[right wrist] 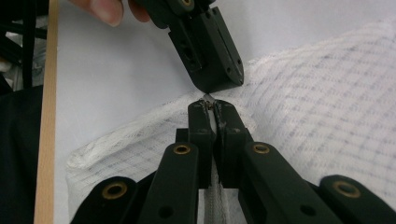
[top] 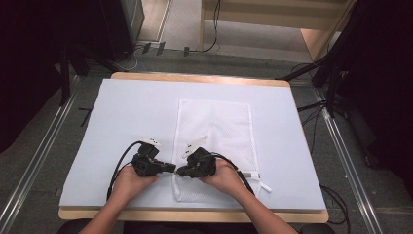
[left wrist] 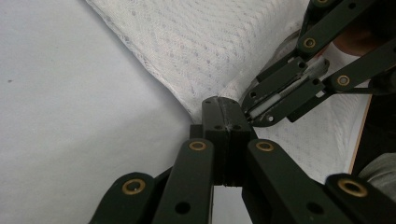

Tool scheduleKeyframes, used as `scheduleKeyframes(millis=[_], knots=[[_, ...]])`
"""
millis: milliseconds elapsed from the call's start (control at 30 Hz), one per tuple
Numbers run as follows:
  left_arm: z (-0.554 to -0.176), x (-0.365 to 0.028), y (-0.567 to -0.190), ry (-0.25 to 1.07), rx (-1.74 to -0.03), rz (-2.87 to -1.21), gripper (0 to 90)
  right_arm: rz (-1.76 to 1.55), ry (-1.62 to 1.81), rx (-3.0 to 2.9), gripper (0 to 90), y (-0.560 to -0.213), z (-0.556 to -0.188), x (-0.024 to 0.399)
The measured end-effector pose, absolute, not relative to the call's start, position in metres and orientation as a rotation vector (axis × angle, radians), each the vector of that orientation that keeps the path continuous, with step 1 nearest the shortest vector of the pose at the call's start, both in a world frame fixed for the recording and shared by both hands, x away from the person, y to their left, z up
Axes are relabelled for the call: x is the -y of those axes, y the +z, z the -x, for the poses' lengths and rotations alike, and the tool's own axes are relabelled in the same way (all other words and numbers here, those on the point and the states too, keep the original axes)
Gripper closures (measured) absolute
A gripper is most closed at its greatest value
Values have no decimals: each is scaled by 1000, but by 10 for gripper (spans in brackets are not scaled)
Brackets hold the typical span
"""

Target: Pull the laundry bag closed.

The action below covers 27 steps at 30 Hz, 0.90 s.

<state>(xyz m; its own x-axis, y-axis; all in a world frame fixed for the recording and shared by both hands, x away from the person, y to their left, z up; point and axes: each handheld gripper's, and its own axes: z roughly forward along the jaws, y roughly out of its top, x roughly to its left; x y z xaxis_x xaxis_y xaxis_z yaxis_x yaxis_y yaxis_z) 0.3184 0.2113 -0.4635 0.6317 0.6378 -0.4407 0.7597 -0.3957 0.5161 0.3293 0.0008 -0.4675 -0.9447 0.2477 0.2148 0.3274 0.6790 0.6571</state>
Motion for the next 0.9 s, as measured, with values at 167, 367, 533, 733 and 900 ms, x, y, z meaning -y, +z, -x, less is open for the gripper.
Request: scheduleKeyframes(millis=[167, 367, 533, 733, 900], knots=[[-317, -210, -462, -196, -1073, -2167, 900, 517, -1094, 2771, 882, -465, -329, 3], [-318, -210, -463, -203, -1072, -2162, 900, 536, -1100, 2779, 883, -463, -325, 14], [-317, -210, -463, -197, -1068, -2164, 900, 545, -1116, 2779, 883, -462, -323, 26], [-317, -210, -463, -199, -1063, -2160, 900, 600, -1107, 2764, 883, -465, -322, 43], [-317, -210, -463, -195, -1060, -2161, 900, 615, -1118, 2769, 882, -463, -320, 53]])
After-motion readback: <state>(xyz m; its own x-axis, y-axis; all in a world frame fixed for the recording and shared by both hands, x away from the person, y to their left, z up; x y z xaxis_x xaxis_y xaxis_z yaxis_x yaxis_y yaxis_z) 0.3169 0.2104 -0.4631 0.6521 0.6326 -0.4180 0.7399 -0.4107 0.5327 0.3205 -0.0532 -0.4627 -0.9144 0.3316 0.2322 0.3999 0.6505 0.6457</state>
